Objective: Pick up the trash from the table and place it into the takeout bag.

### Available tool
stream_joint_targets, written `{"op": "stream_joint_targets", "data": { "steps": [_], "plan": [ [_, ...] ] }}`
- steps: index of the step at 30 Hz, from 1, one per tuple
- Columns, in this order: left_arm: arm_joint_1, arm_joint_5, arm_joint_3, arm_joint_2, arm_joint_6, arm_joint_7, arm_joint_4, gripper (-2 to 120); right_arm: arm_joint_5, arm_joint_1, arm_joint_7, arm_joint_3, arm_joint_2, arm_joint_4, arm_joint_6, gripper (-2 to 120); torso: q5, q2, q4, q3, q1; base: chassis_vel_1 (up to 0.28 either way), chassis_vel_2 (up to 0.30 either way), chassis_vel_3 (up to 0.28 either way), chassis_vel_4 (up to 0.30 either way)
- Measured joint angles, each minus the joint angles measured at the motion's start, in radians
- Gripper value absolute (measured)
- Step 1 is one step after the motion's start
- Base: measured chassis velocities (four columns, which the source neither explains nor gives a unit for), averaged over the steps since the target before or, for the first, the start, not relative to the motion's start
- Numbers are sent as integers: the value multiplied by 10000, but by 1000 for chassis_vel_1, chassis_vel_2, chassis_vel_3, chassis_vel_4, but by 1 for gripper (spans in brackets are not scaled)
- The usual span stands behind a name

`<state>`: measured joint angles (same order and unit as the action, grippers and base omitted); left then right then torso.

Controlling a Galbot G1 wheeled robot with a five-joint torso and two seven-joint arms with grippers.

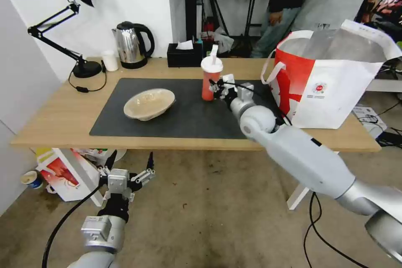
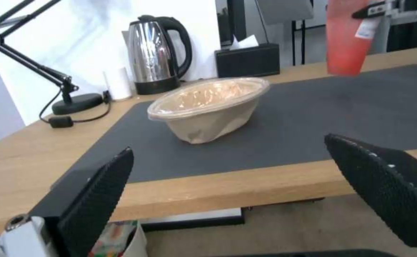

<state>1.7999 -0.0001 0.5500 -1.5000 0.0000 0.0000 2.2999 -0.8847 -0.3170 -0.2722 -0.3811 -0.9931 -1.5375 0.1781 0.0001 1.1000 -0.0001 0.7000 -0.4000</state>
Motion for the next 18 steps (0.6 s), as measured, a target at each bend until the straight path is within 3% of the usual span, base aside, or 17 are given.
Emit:
{"op": "stream_joint_targets", "data": {
  "steps": [18],
  "plan": [
    [1, 0, 1, 0, 0, 0, 0, 100, -354, 574, 635, 322, 1703, -1662, 325, 7, -1, 0, 1, 0, 0, 0, 0, 0, 0]
  ]
}}
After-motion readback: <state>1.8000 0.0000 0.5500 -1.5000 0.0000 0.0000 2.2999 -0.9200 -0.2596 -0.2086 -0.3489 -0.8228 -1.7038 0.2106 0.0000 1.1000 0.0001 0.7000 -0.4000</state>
